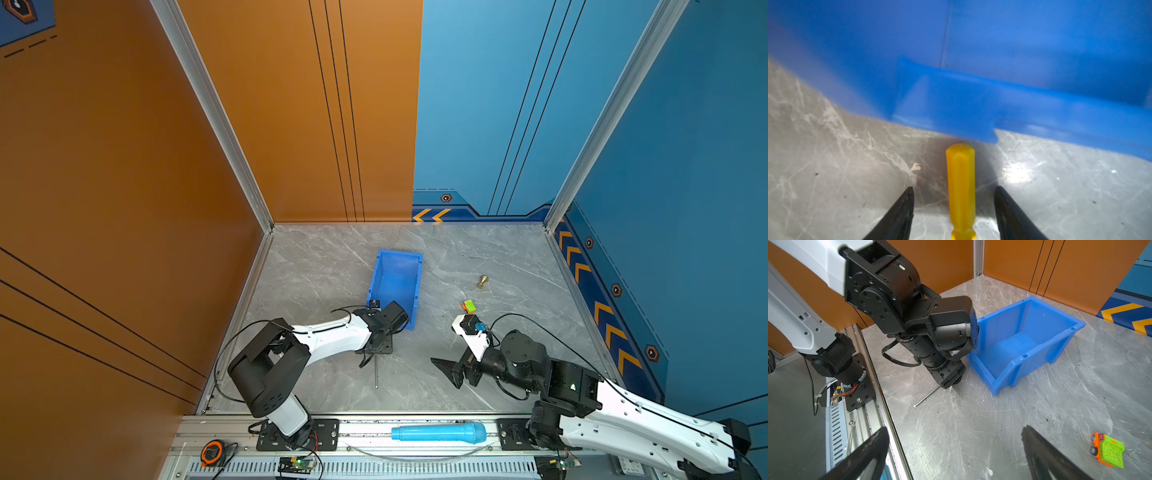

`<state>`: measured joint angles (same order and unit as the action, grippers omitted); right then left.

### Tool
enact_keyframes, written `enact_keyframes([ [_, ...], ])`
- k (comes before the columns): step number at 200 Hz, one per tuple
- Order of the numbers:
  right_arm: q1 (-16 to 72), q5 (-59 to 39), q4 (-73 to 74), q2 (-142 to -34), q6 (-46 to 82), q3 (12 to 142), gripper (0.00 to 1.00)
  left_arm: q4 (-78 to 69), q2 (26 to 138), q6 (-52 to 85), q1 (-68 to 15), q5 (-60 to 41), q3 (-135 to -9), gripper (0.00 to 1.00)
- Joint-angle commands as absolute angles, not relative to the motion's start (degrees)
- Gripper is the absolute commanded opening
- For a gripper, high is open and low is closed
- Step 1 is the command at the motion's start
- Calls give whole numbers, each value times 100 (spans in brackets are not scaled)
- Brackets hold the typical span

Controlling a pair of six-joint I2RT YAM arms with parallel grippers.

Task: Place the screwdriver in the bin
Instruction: 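Close the left gripper on the yellow screwdriver handle beside the bin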

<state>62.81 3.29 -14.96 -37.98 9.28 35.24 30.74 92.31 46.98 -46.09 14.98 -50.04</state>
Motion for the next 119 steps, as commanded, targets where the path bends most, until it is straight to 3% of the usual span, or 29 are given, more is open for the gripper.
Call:
enact_keyframes([
  [1,6306,491,-1629,-3745,1033,3437,100,3007,9324,4675,-4585,1639,-5005,57],
  [71,6311,725,-1566,-3807,1022,3384,100,2820,9449,4764,-4701,1551,-4841,30],
  [119,6303,810,-1564,-3729,995,3375,100,2833,9375,4781,-4780,1528,-4773,18],
])
